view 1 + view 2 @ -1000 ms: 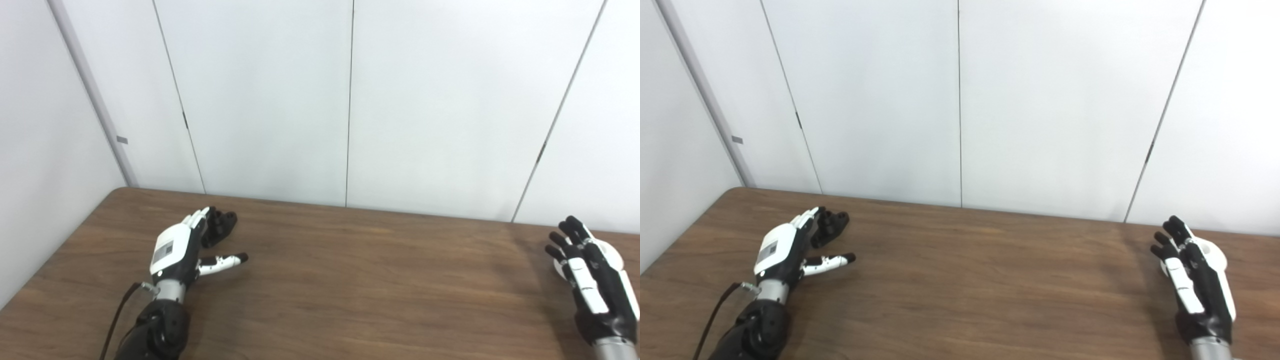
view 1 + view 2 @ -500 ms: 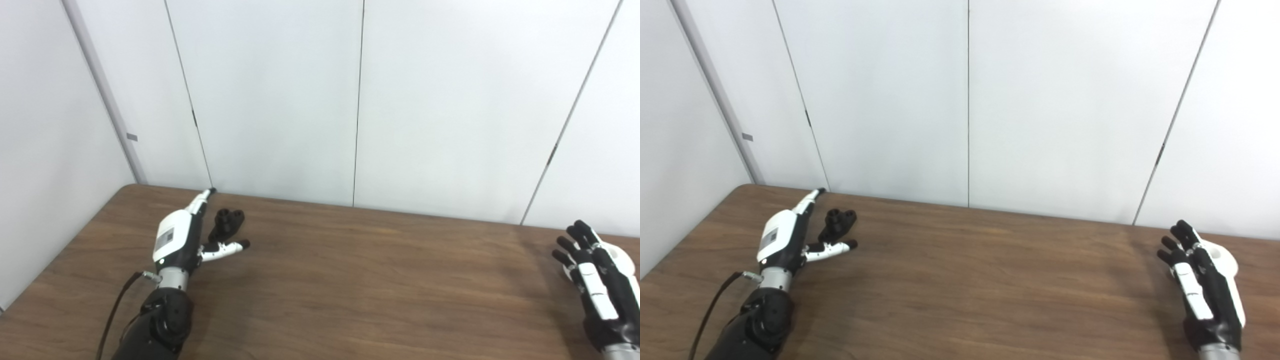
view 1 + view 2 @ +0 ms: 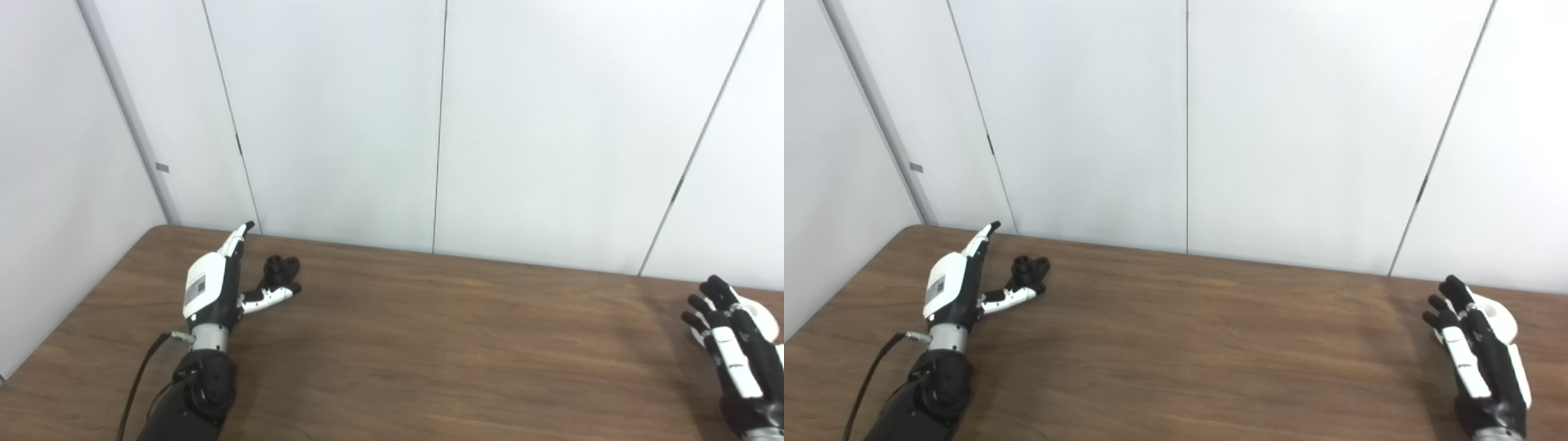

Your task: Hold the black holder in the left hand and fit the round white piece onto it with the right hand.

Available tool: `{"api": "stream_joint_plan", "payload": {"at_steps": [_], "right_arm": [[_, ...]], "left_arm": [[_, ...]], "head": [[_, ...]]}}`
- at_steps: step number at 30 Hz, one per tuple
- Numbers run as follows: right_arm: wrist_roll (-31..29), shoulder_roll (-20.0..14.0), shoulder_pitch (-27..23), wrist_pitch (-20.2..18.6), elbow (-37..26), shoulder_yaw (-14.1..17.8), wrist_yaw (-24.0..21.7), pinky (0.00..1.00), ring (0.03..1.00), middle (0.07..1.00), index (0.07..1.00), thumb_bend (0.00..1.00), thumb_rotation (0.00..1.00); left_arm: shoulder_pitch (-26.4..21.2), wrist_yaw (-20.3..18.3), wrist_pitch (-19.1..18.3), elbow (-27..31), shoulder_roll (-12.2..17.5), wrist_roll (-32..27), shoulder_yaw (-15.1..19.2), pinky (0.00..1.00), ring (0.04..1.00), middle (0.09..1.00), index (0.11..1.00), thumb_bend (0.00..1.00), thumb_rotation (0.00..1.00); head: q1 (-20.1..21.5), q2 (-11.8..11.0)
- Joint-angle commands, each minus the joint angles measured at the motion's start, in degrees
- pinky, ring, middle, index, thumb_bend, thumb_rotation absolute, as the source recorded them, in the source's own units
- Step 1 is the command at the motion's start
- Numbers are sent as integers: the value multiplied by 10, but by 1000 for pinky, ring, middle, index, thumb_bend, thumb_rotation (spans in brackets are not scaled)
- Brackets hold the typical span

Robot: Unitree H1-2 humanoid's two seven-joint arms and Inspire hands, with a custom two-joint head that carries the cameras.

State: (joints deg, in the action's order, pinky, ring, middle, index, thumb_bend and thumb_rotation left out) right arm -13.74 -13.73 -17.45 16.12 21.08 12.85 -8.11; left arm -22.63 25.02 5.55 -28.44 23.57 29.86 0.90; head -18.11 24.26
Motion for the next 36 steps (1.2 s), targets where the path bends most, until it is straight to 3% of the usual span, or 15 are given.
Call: {"api": "stream_joint_plan", "payload": {"at_steps": [1, 14, 24, 28, 36], "right_arm": [[0, 1, 17, 4, 2, 1, 3, 849, 890, 922, 901, 388, 640], [6, 0, 24, -6, -14, 3, 14, 821, 867, 904, 881, 406, 633], [11, -1, 27, -18, -40, 2, 16, 811, 857, 892, 867, 449, 636], [18, -1, 28, -26, -53, 0, 20, 816, 858, 895, 873, 450, 657], [11, -4, 22, -37, -76, -1, 13, 823, 865, 901, 877, 436, 662]], "left_arm": [[-27, 6, 5, 9, 19, 3, 4, 786, 907, 947, 922, 978, 361], [-51, -40, -48, -11, 57, 30, -27, 836, 934, 940, 883, 1000, 395], [-53, -59, -49, -10, 83, 39, -53, 836, 921, 917, 860, 1000, 367], [-50, -85, -66, 10, 87, 41, -57, 859, 932, 911, 837, 1000, 372], [-44, -110, -62, 21, 94, 37, -61, 868, 928, 900, 794, 1000, 327]], "head": [[0, 0], [1, 8], [-3, 16], [-4, 29], [2, 51]]}}
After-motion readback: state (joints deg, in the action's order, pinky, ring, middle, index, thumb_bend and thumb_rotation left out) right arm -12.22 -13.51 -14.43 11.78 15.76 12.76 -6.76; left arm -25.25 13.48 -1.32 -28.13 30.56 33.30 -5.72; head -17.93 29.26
